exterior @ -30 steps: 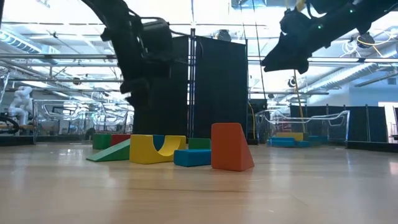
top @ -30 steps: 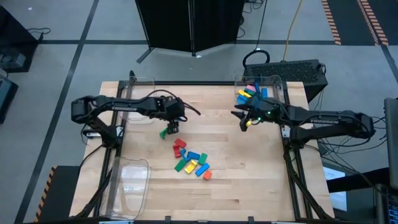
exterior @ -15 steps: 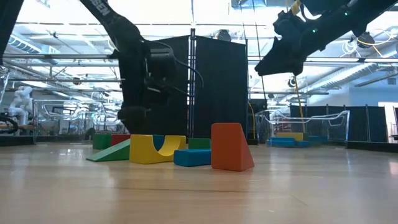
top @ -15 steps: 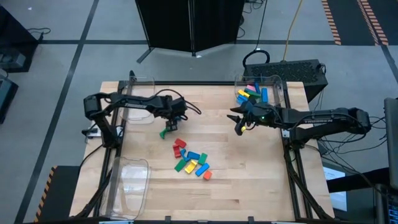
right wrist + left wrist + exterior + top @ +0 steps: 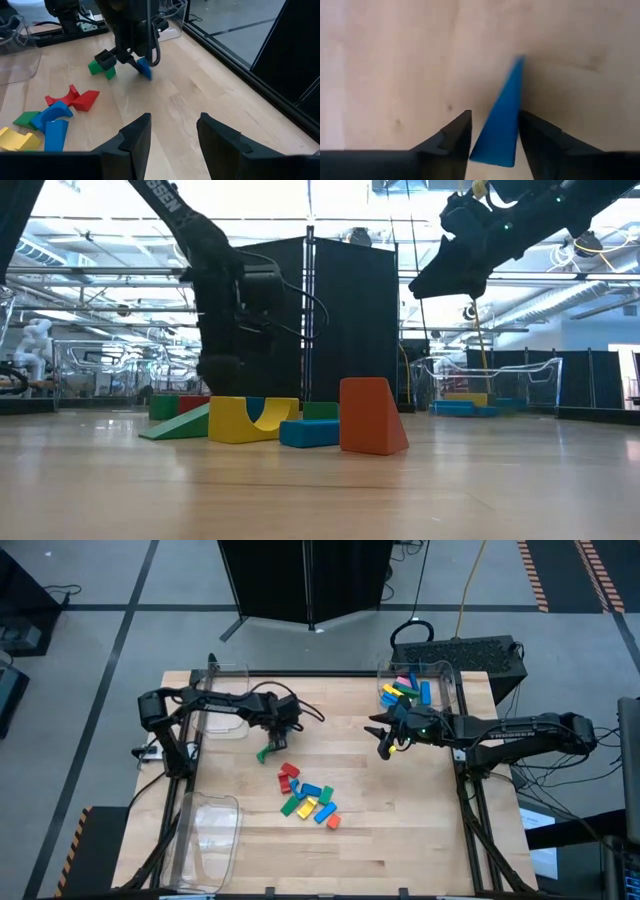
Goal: Sort blocks by size
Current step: Put the blue triangle block into the top left transparent bin
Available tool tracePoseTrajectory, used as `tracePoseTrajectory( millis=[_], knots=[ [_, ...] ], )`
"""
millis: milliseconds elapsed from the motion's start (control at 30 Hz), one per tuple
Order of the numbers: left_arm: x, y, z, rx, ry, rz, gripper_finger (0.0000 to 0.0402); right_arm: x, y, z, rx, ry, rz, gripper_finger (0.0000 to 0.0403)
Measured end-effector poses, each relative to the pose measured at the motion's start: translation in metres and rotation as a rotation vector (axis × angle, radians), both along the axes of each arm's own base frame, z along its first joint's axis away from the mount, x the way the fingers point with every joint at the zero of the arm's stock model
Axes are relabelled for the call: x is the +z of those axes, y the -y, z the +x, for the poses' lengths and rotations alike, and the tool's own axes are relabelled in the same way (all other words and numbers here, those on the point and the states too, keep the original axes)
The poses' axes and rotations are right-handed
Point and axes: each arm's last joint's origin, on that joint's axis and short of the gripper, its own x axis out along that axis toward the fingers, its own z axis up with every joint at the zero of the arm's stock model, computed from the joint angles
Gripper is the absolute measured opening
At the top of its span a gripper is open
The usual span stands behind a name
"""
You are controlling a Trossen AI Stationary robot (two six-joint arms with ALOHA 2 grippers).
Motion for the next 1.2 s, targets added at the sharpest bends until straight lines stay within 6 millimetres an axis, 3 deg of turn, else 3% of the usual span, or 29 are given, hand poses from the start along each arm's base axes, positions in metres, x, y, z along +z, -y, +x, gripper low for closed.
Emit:
tracePoseTrajectory(
  millis=[233,500,900,1067,1200],
  knots=[
    [0.001,-0.006,-0.002,0.079,0.038,-0.052,0.0114,0.000,-0.001,0.000,-0.004,0.007,0.014,0.0153],
    [0.011,-0.011,-0.009,0.164,0.059,-0.091,0.0106,0.000,-0.006,0.001,0.017,0.008,0.017,0.0153],
    [0.099,-0.012,-0.021,0.209,0.180,-0.028,0.0105,0.000,-0.007,0.001,0.014,0.010,0.018,0.0153],
    [0.135,-0.022,-0.042,0.270,0.239,0.005,0.0105,0.000,-0.007,0.001,0.014,0.009,0.017,0.0153],
    [0.151,-0.032,-0.067,0.374,0.242,0.047,0.0105,0.000,-0.007,0.001,0.015,0.008,0.017,0.0153]
  ],
)
